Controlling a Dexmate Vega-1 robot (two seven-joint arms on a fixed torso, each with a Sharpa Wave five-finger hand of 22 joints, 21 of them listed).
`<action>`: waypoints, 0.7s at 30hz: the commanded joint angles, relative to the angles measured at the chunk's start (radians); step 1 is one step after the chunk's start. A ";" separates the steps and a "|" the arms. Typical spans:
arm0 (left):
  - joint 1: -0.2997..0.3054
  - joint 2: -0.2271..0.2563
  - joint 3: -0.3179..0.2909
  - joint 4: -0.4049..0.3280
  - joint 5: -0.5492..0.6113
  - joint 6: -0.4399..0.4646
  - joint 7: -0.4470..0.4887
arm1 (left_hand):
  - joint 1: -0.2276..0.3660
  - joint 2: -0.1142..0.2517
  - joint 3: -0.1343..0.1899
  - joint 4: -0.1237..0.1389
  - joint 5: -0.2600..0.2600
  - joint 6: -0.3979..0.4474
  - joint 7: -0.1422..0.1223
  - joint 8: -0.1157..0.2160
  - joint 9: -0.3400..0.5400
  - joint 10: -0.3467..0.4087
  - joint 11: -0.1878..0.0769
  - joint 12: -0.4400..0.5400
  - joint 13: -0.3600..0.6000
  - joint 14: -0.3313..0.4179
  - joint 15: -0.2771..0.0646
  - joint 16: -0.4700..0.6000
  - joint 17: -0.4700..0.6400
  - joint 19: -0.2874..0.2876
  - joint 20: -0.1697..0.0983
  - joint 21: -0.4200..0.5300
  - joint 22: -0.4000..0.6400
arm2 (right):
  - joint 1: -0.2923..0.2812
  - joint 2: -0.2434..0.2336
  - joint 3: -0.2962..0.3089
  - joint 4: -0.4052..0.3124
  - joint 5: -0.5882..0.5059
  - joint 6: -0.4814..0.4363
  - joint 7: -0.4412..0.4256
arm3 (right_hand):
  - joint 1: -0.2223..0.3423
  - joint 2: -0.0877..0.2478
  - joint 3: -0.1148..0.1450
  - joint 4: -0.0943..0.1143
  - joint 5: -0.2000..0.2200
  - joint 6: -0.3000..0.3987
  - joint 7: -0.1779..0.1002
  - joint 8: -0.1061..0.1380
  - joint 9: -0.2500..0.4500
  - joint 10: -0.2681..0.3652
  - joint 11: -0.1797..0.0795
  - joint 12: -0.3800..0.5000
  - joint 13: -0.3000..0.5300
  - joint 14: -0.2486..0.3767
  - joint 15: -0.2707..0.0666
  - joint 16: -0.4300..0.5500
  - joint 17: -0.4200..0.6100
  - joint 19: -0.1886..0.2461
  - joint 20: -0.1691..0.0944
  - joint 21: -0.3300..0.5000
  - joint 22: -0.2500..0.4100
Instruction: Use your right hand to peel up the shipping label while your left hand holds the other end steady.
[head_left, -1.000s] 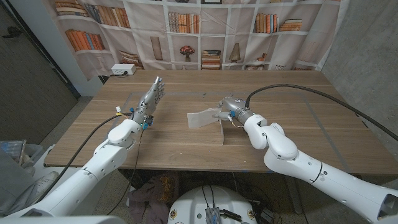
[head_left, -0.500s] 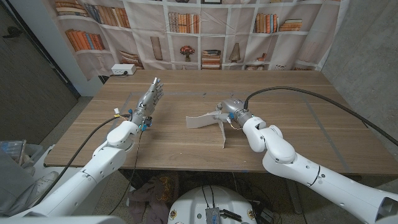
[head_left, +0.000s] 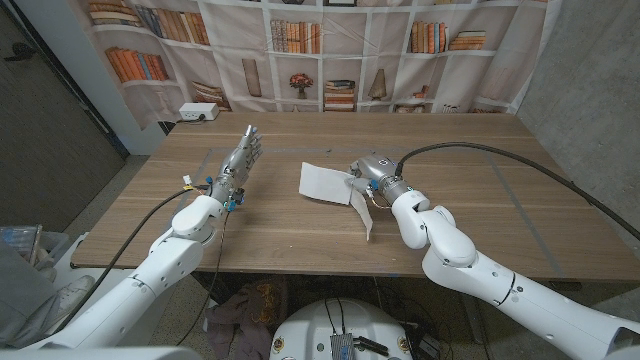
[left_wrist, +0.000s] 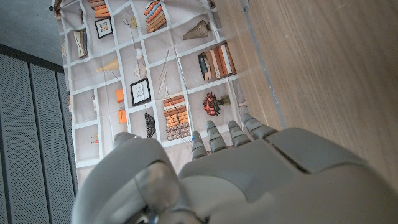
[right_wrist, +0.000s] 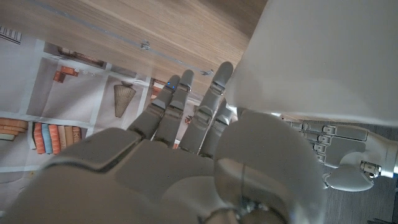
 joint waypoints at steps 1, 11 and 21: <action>0.007 -0.002 0.002 -0.010 0.001 0.006 0.013 | -0.005 -0.004 -0.003 0.006 -0.001 0.007 -0.004 0.000 0.003 0.002 0.001 0.000 0.004 -0.009 -0.066 0.000 0.003 -0.005 -0.017 0.001 0.000 | -0.050 0.004 0.052 0.008 0.052 0.052 -0.102 | 0.032 -0.001 0.007 -0.006 0.001 0.033 -0.002 0.018 0.010 0.037 0.002 0.014 0.013 0.024 -0.176 0.007 0.008 0.003 -0.063 0.007 0.006; -0.002 0.002 0.010 -0.021 0.010 0.023 0.018 | -0.009 -0.004 -0.004 0.009 -0.002 0.008 -0.004 -0.001 0.003 0.003 -0.001 0.000 0.004 -0.009 -0.066 0.000 0.003 -0.005 -0.017 0.001 0.000 | -0.088 -0.019 0.091 0.067 0.061 0.206 -0.371 | 0.065 -0.011 -0.002 -0.004 0.008 0.064 -0.001 0.017 -0.008 0.050 0.007 0.018 0.028 0.052 -0.177 0.014 0.022 0.015 -0.072 0.022 0.015; -0.037 0.013 0.018 -0.024 0.021 0.040 0.001 | -0.011 -0.003 -0.006 0.012 -0.003 0.014 -0.001 0.001 0.003 0.005 0.001 0.000 0.004 -0.006 -0.065 0.001 0.003 -0.003 -0.012 0.001 0.001 | -0.085 -0.083 0.148 0.163 0.065 0.425 -0.609 | 0.082 -0.009 -0.013 0.004 0.014 0.063 -0.001 0.004 -0.024 0.043 0.010 0.017 0.039 0.083 -0.179 0.025 0.035 0.019 -0.094 0.038 0.028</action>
